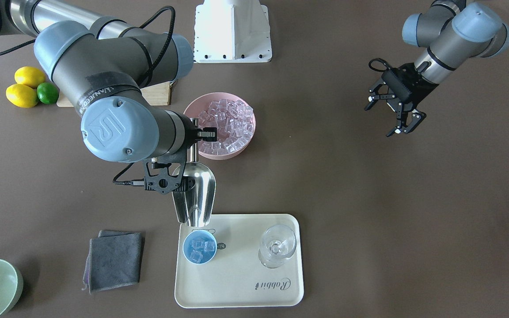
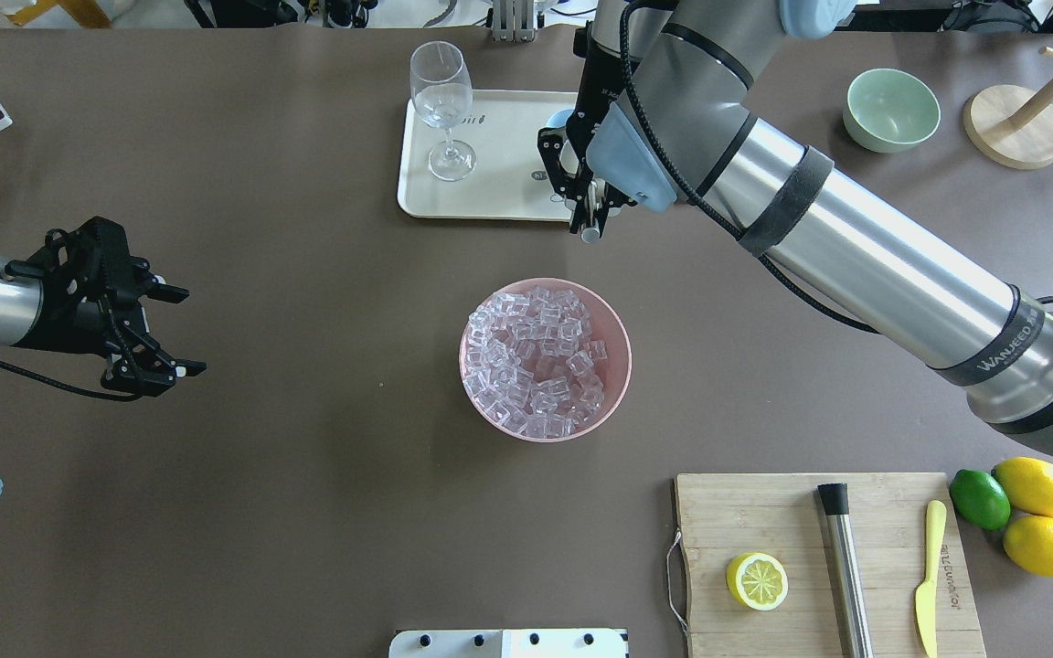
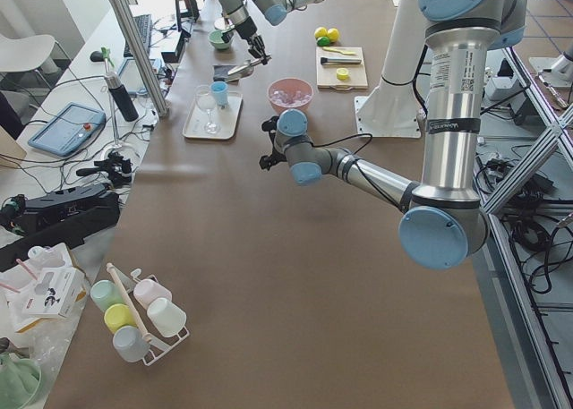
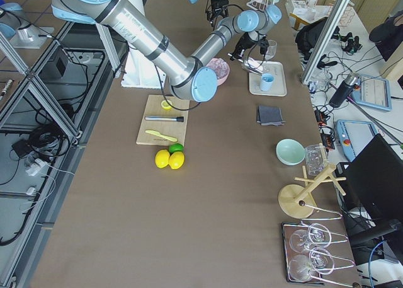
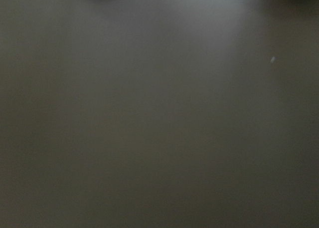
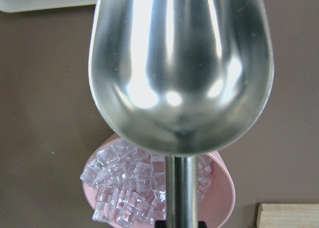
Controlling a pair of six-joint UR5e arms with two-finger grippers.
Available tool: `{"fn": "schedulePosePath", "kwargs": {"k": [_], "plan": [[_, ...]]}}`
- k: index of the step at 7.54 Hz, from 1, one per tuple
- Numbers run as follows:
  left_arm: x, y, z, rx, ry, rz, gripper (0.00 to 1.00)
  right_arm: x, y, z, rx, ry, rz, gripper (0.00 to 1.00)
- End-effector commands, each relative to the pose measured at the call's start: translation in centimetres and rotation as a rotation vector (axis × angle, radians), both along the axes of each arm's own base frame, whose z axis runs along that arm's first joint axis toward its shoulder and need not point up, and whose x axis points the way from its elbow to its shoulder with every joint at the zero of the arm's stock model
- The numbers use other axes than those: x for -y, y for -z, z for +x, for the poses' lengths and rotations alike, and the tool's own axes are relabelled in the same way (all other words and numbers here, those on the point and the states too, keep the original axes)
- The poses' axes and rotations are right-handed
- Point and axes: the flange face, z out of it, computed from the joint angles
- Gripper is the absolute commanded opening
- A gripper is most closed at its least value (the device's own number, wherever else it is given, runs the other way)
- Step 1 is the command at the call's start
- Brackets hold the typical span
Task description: Put ice in cup with scoop
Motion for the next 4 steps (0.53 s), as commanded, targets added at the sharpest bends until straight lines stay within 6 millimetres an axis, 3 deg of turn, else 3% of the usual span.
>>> {"fn": "schedulePosePath", "kwargs": {"k": [1, 3, 4], "plan": [[-3.0, -14.2, -6.5, 0.906, 0.066, -0.918, 0.97, -3.3, -2.6, 3.0, 0.012, -0.007, 0.052, 0.00], [-2.0, -12.1, -6.3, 0.845, 0.080, -0.845, 0.98, -7.3, -4.7, 6.2, -0.051, -0.070, 0.107, 0.00], [-1.6, -12.7, -8.2, 0.884, 0.123, -0.850, 0.98, -7.8, -5.5, 6.6, -0.058, -0.071, 0.108, 0.00]]}}
